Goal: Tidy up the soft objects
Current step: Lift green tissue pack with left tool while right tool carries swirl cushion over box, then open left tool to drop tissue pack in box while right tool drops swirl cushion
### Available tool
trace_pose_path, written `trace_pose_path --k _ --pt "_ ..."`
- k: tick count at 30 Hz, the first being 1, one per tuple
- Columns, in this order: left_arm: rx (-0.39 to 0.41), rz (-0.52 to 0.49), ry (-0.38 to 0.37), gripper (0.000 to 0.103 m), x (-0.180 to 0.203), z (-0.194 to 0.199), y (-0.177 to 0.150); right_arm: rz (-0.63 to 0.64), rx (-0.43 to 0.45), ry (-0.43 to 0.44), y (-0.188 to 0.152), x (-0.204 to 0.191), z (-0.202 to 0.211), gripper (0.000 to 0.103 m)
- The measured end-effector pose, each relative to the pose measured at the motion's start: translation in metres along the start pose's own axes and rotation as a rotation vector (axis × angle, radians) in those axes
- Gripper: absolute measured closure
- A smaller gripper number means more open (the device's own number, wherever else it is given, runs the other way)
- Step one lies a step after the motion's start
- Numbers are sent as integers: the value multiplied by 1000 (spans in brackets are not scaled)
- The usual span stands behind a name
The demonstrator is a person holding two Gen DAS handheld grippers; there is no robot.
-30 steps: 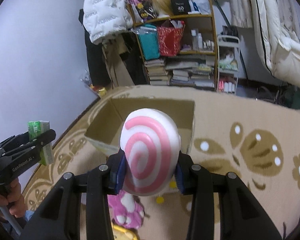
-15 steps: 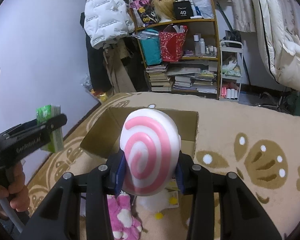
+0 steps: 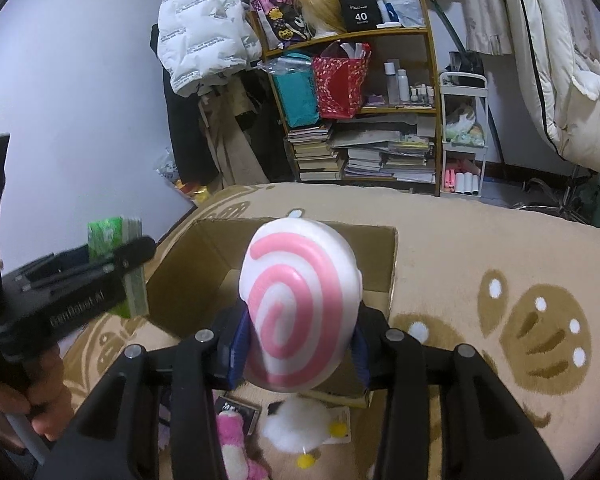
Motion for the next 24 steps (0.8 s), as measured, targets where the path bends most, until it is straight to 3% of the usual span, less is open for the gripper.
trace_pose_path --k 8,11,13,14,17,19,24 --pt "-25 -17 18 49 11 -23 -9 60 -36 -26 -7 -4 -19 52" --pt "-21 -2 27 39 7 -25 -9 68 -32 -29 -8 -4 -21 49" --pt "-11 1 39 24 3 -24 -9 74 -33 -36 -8 -2 -23 46" --pt "-6 2 50 22 1 -23 -8 71 -34 -39 -8 -1 -25 45" --pt "-2 19 55 15 -6 -20 -7 54 -21 -30 -5 1 -21 31" --pt "-14 34 45 5 -10 -18 -9 53 3 -28 -1 2 -16 15" --pt "-30 -12 73 2 -16 -13 -17 56 19 -35 4 3 -7 3"
Point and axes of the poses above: each gripper's, at about its wrist camera, not at the fingertips, and z roughly against the way its jaws point, x to its right, y to its top, the point moved 8 cm from there along -z, roughly the way its jaws point, and after that the axes turned 12 degrees about -z, right-handed, at the moved point
